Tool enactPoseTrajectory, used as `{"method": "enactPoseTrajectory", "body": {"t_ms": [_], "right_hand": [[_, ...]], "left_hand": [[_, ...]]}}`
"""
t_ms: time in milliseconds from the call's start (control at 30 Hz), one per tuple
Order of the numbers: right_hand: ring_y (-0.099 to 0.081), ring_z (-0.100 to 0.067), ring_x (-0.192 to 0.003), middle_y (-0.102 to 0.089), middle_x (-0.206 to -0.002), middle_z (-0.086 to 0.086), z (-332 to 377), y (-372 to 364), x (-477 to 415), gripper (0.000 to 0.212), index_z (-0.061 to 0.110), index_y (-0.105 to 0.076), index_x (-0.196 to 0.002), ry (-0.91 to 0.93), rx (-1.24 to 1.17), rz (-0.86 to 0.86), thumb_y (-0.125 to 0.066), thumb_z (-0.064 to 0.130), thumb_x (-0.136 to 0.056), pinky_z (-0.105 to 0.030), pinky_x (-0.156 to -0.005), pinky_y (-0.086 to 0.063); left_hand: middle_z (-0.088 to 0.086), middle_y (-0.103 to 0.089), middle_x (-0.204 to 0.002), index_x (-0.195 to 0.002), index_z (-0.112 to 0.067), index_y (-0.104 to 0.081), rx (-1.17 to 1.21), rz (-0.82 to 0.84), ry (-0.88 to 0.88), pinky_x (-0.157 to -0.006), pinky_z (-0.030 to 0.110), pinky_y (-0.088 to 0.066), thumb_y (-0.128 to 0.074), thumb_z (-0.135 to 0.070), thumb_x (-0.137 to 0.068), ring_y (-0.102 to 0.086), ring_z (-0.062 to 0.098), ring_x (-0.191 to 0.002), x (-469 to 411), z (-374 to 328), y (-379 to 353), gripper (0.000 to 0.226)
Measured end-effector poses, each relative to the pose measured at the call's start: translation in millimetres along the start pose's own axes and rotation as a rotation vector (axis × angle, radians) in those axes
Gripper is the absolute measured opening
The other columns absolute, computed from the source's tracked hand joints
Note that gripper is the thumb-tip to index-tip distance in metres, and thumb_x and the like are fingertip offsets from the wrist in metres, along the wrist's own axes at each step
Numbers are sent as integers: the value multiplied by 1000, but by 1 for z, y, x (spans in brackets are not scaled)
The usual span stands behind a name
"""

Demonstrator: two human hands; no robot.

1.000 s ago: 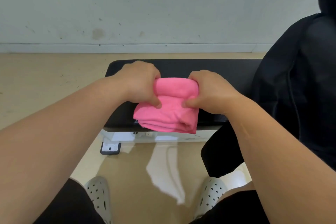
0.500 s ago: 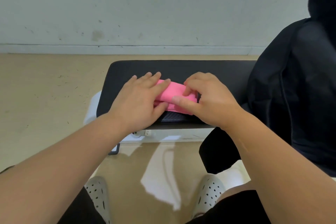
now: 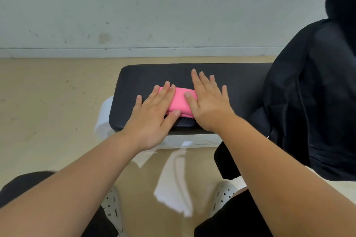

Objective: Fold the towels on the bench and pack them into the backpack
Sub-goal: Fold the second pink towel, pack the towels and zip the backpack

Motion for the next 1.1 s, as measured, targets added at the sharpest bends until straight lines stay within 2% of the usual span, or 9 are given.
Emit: {"method": "enactPoseTrajectory", "body": {"t_ms": [100, 267, 567, 733, 867, 933, 967, 1033, 1100], "right_hand": [[14, -23, -153, 6, -168, 3, -3, -6, 3, 65, 35, 7, -158, -3, 17, -33, -19, 56, -102, -54, -122, 8], [12, -23, -154, 1, -168, 2, -5, -10, 4, 68, 31, 8, -158, -14, -9, -81, -11, 59, -100, -54, -123, 5], [10, -24, -154, -1, -168, 1, -9, -13, -1, 67, 29, 8, -158, -54, -6, -78, -10, 56, -99, -52, -123, 4], [11, -22, -154, -5, -168, 3, -9, -13, -2, 73, 28, -3, -160, -41, -9, -62, -8, 63, -95, -52, -123, 7], [7, -24, -154, -16, -166, 4, -8, -7, 0, 78, 24, -19, -158, -5, -21, -43, -27, 69, -95, -53, -122, 4], [-5, -26, -154, -31, -160, 1, -7, -2, 5, 75, 20, -30, -155, 30, -32, -46, -41, 64, -95, -51, -123, -3], [-18, -27, -151, -41, -153, -1, -6, 2, 9, 71, 19, -37, -152, 56, -15, -58, -48, 60, -95, -49, -123, -11], [-44, -28, -129, -56, -131, -5, 0, 14, 16, 63, 20, -51, -143, 106, -2, -76, -65, 52, -90, -45, -112, -33], [-52, -23, -109, -57, -113, -1, 7, 33, 24, 55, 23, -60, -132, 105, -56, -47, -76, 44, -83, -40, -98, -44]], "left_hand": [[-9, -2, -167, -160, -27, -6, 45, -59, 99, -122, 55, 3, -15, -50, -102, 5, 15, -154, -21, -15, 19, 63], [-7, 7, -167, -159, -31, -5, -84, -22, 108, -121, 60, 1, -18, -46, -104, 8, 23, -154, -62, -21, 16, 58], [-4, 3, -167, -159, -29, -7, -111, -149, 63, -122, 58, -3, -19, -46, -103, 6, 24, -154, -61, -7, -6, 60], [-4, -3, -167, -159, -26, -16, -92, -116, 55, -123, 56, -5, -18, -47, -103, 3, 23, -154, -64, -6, -5, 60], [0, -24, -164, -153, -19, -35, 24, -66, 23, -123, 52, -8, -28, -46, -102, -9, 22, -153, -58, -4, 2, 58], [4, -39, -155, -149, -17, -41, 18, -43, -27, -121, 47, -19, -43, -46, -100, -27, 25, -147, -50, -2, 12, 57], [4, -48, -147, -146, -17, -45, -1, -44, -47, -117, 44, -28, -52, -46, -96, -38, 26, -140, -45, -1, 19, 58], [1, -59, -126, -136, -20, -54, -11, -33, -60, -101, 40, -42, -68, -45, -85, -52, 23, -118, -37, -3, 35, 59], [-5, -59, -103, -117, -24, -65, 22, -5, -55, -84, 36, -48, -78, -41, -75, -57, 19, -99, -31, -10, 51, 47]]}}
Point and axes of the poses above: each hand's wrist, its own x-axis away from the middle knuckle, its own y-axis out of the back of the hand, z = x × y, the point moved 2 cm from there along -x, towards the middle knuckle
